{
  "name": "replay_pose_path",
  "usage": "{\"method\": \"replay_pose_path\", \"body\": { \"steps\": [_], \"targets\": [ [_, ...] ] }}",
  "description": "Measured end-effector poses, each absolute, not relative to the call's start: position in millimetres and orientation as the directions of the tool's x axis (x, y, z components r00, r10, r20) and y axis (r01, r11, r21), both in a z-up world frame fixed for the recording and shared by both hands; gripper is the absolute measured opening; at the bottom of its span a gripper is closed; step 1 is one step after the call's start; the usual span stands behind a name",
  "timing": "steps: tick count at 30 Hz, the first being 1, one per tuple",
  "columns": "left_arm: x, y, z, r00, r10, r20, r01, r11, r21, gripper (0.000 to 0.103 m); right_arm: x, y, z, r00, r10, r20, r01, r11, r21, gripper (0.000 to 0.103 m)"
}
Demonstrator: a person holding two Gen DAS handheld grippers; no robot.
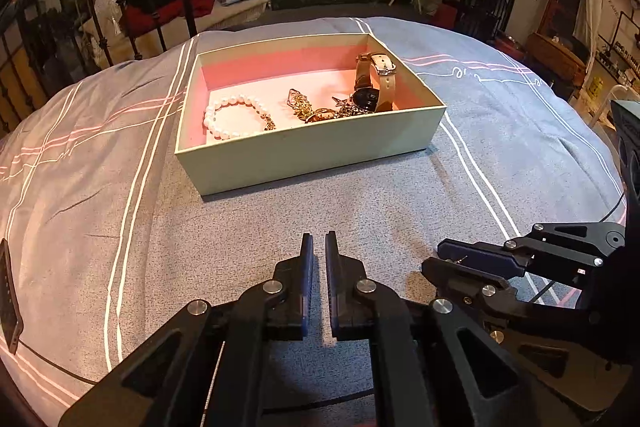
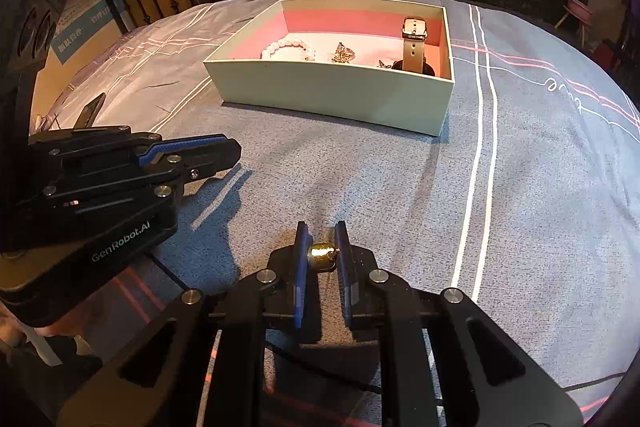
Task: Organize jewelry
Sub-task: 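Carry the gold charm in the right tool over the box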
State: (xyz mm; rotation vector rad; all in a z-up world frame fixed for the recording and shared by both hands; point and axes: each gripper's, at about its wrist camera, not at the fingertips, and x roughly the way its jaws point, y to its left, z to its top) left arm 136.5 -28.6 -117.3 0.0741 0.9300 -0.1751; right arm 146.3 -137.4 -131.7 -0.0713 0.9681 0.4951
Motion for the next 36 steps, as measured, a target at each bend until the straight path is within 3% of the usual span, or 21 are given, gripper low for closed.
{"method": "replay_pose_path", "body": {
  "steps": [36],
  "targets": [
    [146,-19,-110,0.578,-0.100,-0.810,0.141,0.990,-0.021,0.006,152,-128,-120,0.478,0.386,-0.789,-0.459,0.876,0.149,0.014]
  ]
}}
